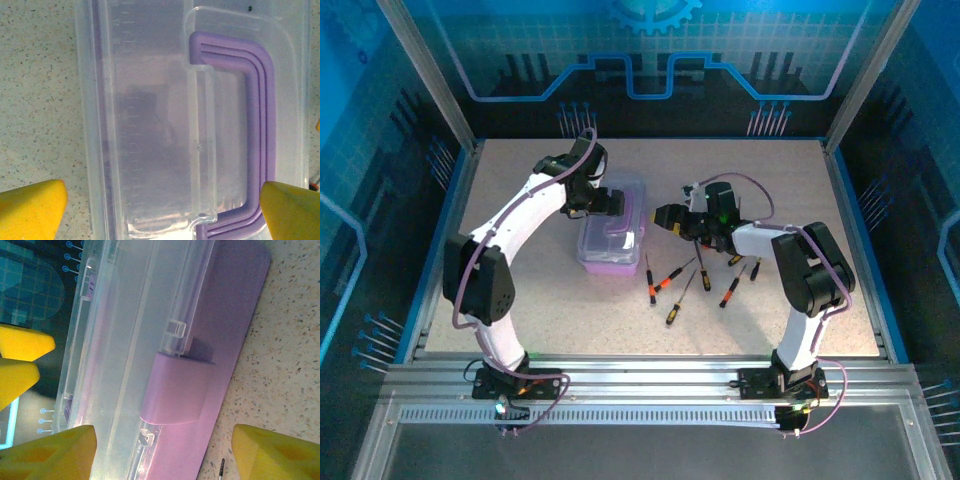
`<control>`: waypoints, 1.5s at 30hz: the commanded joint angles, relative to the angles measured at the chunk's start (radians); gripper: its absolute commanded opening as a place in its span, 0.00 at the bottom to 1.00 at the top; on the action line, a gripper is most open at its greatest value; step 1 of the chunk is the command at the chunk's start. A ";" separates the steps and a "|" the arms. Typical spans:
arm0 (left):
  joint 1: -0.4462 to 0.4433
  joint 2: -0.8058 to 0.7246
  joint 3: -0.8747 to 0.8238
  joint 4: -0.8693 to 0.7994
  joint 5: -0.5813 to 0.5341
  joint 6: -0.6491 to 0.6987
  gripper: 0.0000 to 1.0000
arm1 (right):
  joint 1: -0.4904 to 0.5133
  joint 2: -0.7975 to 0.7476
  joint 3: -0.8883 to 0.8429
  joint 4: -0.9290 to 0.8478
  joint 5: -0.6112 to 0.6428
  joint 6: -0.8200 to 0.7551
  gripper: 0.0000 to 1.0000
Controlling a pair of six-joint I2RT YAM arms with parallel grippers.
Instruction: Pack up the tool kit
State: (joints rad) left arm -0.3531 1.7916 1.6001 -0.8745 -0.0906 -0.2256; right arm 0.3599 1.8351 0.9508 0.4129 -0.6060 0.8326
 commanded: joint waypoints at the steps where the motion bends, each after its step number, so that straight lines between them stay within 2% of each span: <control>1: -0.003 0.036 -0.004 -0.042 -0.022 0.028 0.99 | 0.011 0.013 0.012 0.032 0.001 0.015 0.73; 12: -0.002 0.117 0.009 -0.059 -0.032 0.019 0.97 | 0.020 0.034 -0.017 0.098 -0.020 0.050 0.74; 16: 0.006 0.114 0.002 -0.049 -0.030 0.017 0.87 | 0.020 0.057 -0.024 0.156 -0.036 0.083 0.74; 20: 0.037 0.108 -0.012 -0.027 0.030 0.014 0.78 | 0.026 0.076 -0.025 0.206 -0.041 0.113 0.74; 28: 0.102 0.093 -0.035 0.011 0.179 -0.004 0.77 | 0.036 0.143 -0.008 0.342 -0.070 0.205 0.75; 45: 0.131 0.084 -0.047 0.023 0.264 0.002 0.76 | 0.048 0.306 0.091 0.588 -0.118 0.381 0.77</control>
State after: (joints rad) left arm -0.2287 1.8671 1.5871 -0.8490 0.1032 -0.2249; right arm 0.3943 2.1040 1.0111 0.9100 -0.7006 1.1599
